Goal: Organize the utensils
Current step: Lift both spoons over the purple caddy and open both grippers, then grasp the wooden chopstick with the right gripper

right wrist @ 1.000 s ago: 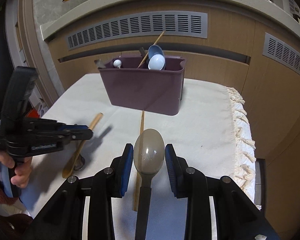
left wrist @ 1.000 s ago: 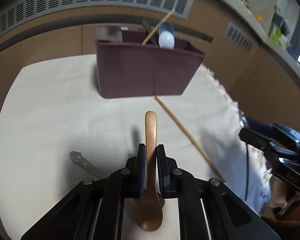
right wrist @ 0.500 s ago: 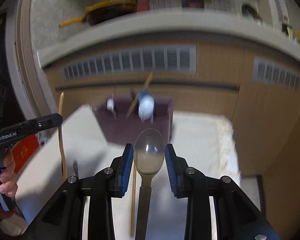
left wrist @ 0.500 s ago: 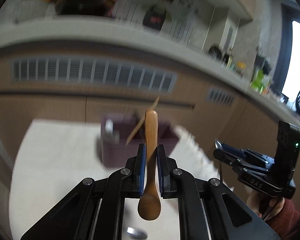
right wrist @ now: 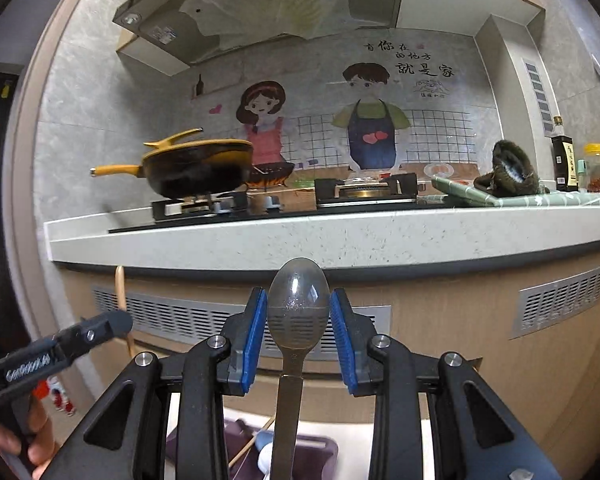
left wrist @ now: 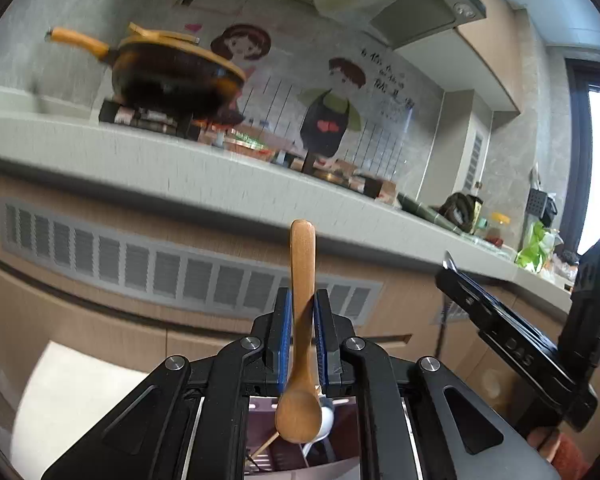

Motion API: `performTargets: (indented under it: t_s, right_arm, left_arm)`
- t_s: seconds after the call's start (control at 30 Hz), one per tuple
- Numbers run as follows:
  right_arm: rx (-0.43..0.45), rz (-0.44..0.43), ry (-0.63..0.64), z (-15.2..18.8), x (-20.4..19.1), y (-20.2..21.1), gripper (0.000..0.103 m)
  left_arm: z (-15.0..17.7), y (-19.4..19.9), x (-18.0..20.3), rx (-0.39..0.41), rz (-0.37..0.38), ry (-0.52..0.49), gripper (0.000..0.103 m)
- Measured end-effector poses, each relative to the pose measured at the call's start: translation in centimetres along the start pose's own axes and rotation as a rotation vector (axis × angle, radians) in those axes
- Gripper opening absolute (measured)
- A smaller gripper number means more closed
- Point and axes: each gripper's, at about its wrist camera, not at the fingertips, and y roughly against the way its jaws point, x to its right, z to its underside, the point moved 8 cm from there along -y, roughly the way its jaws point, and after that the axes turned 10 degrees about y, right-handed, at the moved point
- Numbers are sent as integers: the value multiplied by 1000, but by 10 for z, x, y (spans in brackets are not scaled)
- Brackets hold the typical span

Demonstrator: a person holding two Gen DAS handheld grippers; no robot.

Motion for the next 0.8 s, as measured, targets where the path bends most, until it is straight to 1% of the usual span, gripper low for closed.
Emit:
performTargets:
  t_s: [0.1, 0.17, 0.2, 0.23, 0.27, 0.3, 0.37, 0.4, 0.47, 0.53, 0.57, 0.6, 0.7, 0.77, 0.8]
  right_arm:
    - [-17, 20, -19, 22, 0, -24, 30]
    - [-50, 28, -18, 44, -1, -40, 32]
    - [-79, 26, -19, 55, -1, -47, 36]
    - [-145, 16, -21, 75, -2, -55, 38]
    - [-199, -4, -19, 89, -4, -58, 39]
    - [-259, -35, -14, 104, -6, -59, 39]
    - [-316, -75, -3, 122, -6, -49, 39]
    - [-324, -72, 1, 126, -4, -41, 39]
    - [-321, -59, 7, 130, 1, -16, 39]
    - [-333, -64, 22, 134, 3, 7, 40]
    - [-347, -68, 29, 137, 1, 13, 43]
    - [-373, -73, 41, 144, 0, 21, 46]
    - [-466, -107, 69, 169, -10, 33, 46]
    - [-547, -165, 76, 195, -25, 39, 46]
    - [-582, -195, 78, 204, -32, 40, 46]
  left_arm:
    - [24, -18, -15, -25, -16, 14, 11]
    - [47, -34, -31, -68, -36, 40, 13]
    - [60, -41, -38, -119, -51, 50, 13]
    - [76, -50, -45, -196, -63, 64, 13]
    - [88, -54, -51, -257, -68, 81, 13]
    - [94, -54, -54, -279, -75, 92, 13]
    - [93, -40, -58, -270, -86, 102, 14]
    - [92, -32, -57, -264, -82, 96, 15]
    - [88, -12, -54, -259, -70, 80, 22]
    - [89, 6, -57, -272, -92, 55, 24]
    - [91, 16, -61, -279, -109, 52, 24]
    - [95, 26, -65, -286, -120, 52, 24]
    - [112, 55, -80, -306, -155, 47, 24]
    - [125, 65, -91, -335, -181, 44, 24]
    - [135, 66, -98, -369, -190, 57, 24]
